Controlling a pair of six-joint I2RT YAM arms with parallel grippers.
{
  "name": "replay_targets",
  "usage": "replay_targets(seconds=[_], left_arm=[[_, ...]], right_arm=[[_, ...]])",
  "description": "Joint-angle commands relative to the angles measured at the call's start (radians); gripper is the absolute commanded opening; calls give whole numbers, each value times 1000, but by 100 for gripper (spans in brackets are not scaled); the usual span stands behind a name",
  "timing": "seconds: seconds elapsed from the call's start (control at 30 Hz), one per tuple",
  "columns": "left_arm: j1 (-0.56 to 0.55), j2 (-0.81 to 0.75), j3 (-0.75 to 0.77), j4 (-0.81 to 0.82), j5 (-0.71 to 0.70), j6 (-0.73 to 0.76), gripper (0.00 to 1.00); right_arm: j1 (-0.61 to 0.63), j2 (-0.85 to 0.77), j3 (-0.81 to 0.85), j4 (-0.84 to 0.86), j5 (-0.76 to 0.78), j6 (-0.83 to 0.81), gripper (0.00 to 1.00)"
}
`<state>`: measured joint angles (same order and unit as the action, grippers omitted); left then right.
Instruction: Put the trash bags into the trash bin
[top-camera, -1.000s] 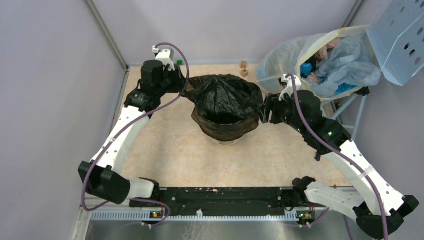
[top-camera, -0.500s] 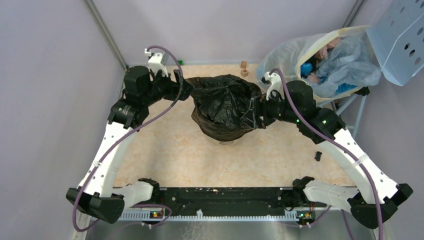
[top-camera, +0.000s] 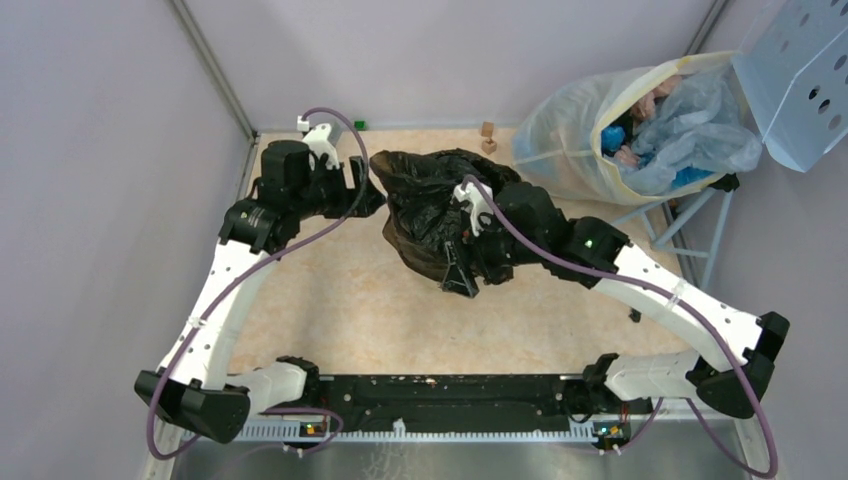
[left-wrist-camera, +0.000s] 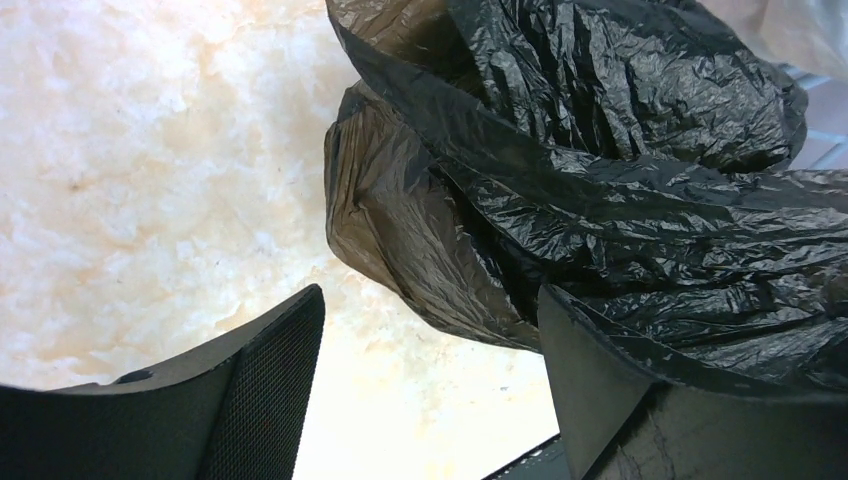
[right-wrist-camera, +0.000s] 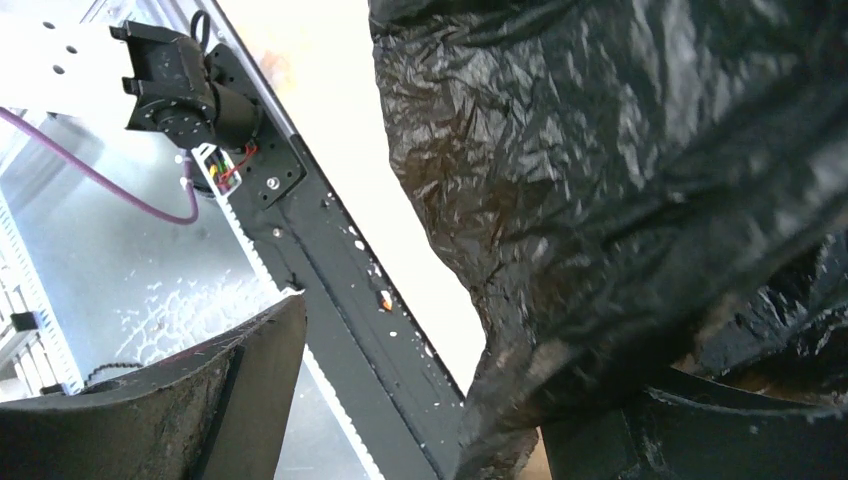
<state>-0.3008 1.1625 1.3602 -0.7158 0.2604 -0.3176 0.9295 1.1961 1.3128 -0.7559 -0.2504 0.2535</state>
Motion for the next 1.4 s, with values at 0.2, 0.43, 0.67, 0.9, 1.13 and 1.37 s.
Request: replay_targets(seconds=[0.2, 0.43, 0.67, 0.9, 1.13, 1.37], left_arm=[[2, -99, 125, -10, 14, -164, 87], [2, -173, 63, 76, -14, -350, 86], [2, -194, 8, 58, -51, -585, 86], [2, -180, -32, 63, 12, -623, 86], [2, -136, -68, 65, 12, -614, 86], [2, -110, -135, 142, 19, -589, 74]], right_arm=[[26, 23, 189, 34, 54, -126, 83], [29, 80, 286, 50, -23, -173, 87], [103, 161, 254, 155, -204, -159, 81], [134, 214, 182, 219, -256, -128, 81], [134, 223, 110, 221, -205, -108, 81], [134, 223, 55, 237, -201, -87, 81]])
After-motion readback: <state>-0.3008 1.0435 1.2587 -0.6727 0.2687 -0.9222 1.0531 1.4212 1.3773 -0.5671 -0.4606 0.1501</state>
